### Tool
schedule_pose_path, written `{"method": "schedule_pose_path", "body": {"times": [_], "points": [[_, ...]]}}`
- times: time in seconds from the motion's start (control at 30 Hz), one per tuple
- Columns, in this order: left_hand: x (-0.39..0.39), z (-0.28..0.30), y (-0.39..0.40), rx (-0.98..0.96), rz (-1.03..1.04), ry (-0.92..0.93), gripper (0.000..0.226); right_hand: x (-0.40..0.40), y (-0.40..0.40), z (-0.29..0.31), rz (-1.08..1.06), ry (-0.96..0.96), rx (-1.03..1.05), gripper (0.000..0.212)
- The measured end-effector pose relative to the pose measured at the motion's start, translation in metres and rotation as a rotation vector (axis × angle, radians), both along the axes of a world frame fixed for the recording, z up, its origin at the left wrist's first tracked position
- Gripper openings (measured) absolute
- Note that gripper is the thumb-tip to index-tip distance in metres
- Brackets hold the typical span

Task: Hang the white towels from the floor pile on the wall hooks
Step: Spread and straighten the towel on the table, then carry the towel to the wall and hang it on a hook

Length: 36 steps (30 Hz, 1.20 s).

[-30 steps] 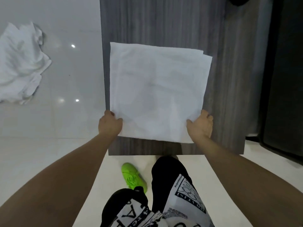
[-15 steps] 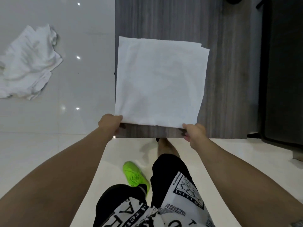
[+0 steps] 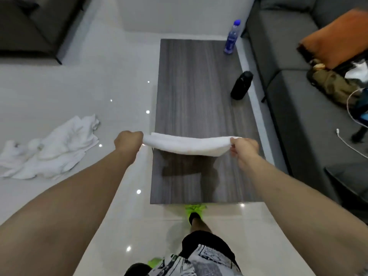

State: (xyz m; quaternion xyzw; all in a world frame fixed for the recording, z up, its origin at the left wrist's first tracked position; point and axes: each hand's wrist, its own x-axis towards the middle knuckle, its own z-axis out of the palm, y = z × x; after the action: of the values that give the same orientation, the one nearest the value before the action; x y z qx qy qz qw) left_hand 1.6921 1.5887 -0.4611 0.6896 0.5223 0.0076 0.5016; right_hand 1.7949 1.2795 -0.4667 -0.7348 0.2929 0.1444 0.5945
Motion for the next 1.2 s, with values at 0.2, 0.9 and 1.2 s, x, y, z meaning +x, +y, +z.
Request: {"method": "schedule_pose_path", "body": {"times": [0.2,0.9,1.2], "points": [[-0.013,0.126,0.034,0.043,0.047,-0.252,0.030,0.011,0.007,0.126,0.182,-0.145,-0.035,0.023],[-0.115,0.312,0.114,0.309,0.426,-0.699,0.010,0.070,0.165,0.303,0.896,-0.505,0.140,0.017],[-0.213,0.324,0.124,0.582,0.548,-0.394,0.016,0.037,0.266,0.331,1.410,-0.707,0.062,0.027]]}}
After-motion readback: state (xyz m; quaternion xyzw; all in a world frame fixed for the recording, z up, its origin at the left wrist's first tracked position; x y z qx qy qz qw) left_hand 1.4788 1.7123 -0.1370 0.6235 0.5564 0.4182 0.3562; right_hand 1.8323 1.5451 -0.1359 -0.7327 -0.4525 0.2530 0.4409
